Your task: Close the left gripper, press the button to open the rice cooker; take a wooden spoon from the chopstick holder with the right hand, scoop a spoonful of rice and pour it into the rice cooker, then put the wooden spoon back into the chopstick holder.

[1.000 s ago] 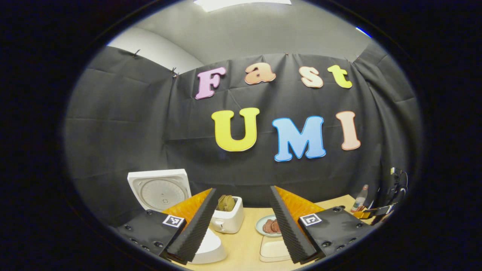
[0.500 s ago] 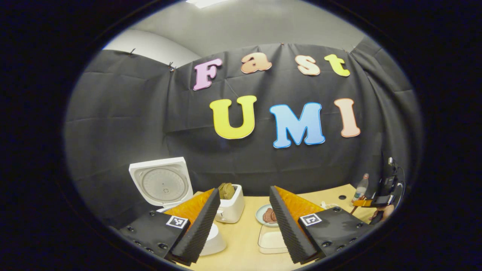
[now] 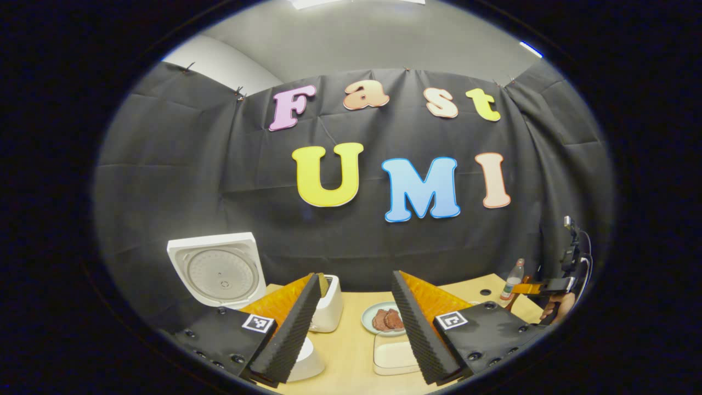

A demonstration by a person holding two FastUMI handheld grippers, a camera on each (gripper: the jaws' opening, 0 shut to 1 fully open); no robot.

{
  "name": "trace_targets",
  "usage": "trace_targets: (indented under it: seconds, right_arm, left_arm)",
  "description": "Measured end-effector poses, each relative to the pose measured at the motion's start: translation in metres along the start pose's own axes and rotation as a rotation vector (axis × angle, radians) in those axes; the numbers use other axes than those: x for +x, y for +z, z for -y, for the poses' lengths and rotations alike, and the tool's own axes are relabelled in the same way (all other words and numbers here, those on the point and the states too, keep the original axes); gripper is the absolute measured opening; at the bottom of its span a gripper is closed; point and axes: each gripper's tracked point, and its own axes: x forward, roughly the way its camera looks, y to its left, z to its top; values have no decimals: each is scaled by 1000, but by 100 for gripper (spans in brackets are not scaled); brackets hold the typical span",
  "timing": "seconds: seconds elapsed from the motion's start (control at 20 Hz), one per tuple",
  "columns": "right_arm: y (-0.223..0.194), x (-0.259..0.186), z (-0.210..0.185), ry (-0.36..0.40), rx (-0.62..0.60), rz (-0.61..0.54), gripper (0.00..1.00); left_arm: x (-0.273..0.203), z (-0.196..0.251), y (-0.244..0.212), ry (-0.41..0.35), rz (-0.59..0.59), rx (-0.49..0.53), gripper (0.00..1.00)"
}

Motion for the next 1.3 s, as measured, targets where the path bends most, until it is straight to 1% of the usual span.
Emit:
trace_targets:
  seconds: [0.1,0.2,0.25,0.35,0.45,0.55,0.65,0.7,0.85,1.0,1.15,1.25,1.3]
  right_arm:
    - [20,-18,-16,-2,-23,53,5]
    - [32,-35,-40,20,-21,91,5]
    - [34,-42,-55,43,-17,99,5]
    - [31,-50,-86,97,-10,95,5]
    - [25,-53,-120,155,-8,85,5]
    - [15,-51,-152,204,-33,72,5]
    - [-4,-40,-174,227,-85,44,5]
    - [-17,-32,-181,222,-119,32,5]
    - [-56,-2,-185,162,-209,-19,5]
    - [-90,20,-186,129,-255,-59,5]
    - [-110,37,-179,76,-326,-54,5]
    - [-131,44,-181,66,-378,-77,5]
    - [-140,45,-184,74,-378,-87,5]
  left_arm:
    - [-3,-6,5,-20,17,-18,87]
    - [-7,-15,6,-31,31,-19,87]
    - [-9,-21,9,-33,39,-21,92]
    - [-11,-30,9,-42,52,-24,88]
    - [-13,-38,10,-46,61,0,89]
    - [-15,-44,8,-51,67,15,89]
    - [-18,-48,10,-59,75,27,92]
    - [-19,-51,11,-59,79,35,93]
    - [-22,-60,10,-71,81,34,97]
    - [-28,-74,11,-76,86,47,94]
    - [-30,-88,11,-66,90,64,91]
    - [-29,-97,6,-57,80,70,89]
    - [-29,-101,4,-53,75,72,89]
